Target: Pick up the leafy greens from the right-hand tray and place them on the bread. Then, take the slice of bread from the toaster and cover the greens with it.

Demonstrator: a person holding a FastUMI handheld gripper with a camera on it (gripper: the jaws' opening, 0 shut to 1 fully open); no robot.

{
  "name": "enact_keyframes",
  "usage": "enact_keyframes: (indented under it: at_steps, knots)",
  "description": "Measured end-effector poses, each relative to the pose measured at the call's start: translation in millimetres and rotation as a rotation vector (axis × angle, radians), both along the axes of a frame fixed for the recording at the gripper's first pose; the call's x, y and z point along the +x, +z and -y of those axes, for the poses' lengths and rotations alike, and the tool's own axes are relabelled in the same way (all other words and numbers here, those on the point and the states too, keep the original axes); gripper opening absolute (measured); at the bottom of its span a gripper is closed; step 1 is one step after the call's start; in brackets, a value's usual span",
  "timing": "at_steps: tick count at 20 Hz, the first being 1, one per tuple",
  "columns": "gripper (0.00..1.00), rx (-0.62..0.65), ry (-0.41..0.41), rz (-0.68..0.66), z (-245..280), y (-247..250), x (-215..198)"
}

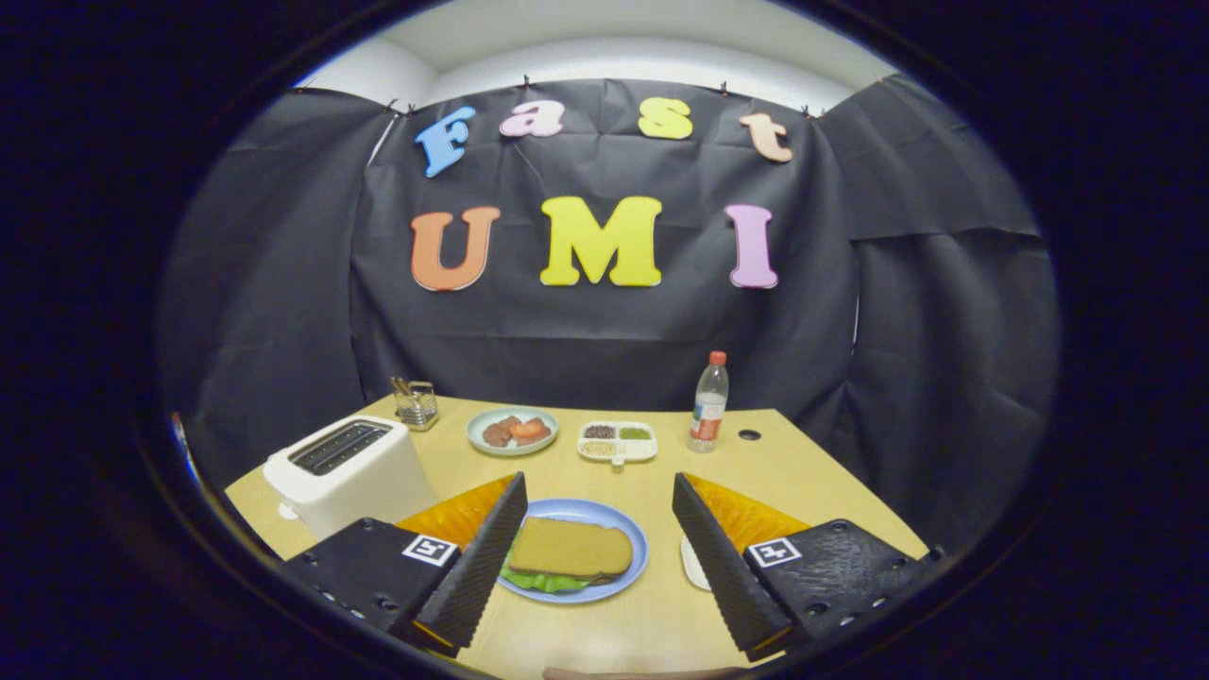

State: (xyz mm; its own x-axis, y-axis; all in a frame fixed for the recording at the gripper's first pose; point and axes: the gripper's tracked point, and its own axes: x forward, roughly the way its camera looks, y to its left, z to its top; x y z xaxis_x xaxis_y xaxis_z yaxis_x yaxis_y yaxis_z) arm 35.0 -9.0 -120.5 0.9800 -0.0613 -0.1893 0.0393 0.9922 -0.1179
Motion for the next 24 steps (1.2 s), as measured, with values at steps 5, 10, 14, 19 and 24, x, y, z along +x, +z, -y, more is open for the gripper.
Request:
enact_keyframes:
  at_steps: [5, 10, 14, 19, 24]
  knots:
    - [0.96, -0.055, -0.016, 0.121, -7.2, 30.5, -62.4]
    - [0.96, -0.01, 0.0, 0.197, -13.2, 53.1, -120.5]
    - [0.95, 0.021, 0.027, 0.231, -19.4, 52.7, -150.5]
    - [0.95, 0.017, 0.021, 0.227, -16.3, 43.6, -152.2]
    - [0.95, 0.049, 0.043, 0.213, -14.6, 39.4, -149.6]
